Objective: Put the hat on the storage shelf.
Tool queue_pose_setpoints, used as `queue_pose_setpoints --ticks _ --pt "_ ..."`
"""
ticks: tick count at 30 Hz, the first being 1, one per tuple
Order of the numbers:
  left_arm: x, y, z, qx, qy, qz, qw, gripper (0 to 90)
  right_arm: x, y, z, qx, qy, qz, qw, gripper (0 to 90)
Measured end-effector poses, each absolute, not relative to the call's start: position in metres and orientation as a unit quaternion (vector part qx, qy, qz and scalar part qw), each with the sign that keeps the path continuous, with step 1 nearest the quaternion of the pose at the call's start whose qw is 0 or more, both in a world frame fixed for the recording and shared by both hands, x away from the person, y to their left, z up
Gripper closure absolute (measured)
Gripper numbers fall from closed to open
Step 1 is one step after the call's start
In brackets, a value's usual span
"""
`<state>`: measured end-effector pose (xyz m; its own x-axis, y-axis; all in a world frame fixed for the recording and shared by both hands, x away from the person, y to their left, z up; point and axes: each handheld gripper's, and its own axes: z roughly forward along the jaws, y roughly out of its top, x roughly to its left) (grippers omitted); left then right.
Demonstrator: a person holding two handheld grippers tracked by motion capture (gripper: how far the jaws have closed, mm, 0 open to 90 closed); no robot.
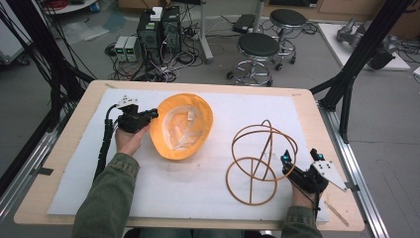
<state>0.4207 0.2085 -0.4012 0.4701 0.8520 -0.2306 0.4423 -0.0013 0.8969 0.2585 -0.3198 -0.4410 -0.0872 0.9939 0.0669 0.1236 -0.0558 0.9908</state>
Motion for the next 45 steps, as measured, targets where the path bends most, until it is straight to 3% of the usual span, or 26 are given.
queue_pose_setpoints --ticks 19,30,45 --pt "0.403 0.208 -0.377 0.663 0.436 0.189 0.578 87.0 0.259 -0.320 -0.441 0.520 0.535 0.508 0.431 8.2" --pt "0.391 0.181 -0.328 0.677 0.371 0.201 0.604 87.1 0.256 -0.320 -0.439 0.521 0.526 0.510 0.437 8.1" --pt "0.378 0.168 -0.297 0.675 0.341 0.217 0.617 87.0 0.256 -0.320 -0.439 0.525 0.521 0.513 0.436 8.1"
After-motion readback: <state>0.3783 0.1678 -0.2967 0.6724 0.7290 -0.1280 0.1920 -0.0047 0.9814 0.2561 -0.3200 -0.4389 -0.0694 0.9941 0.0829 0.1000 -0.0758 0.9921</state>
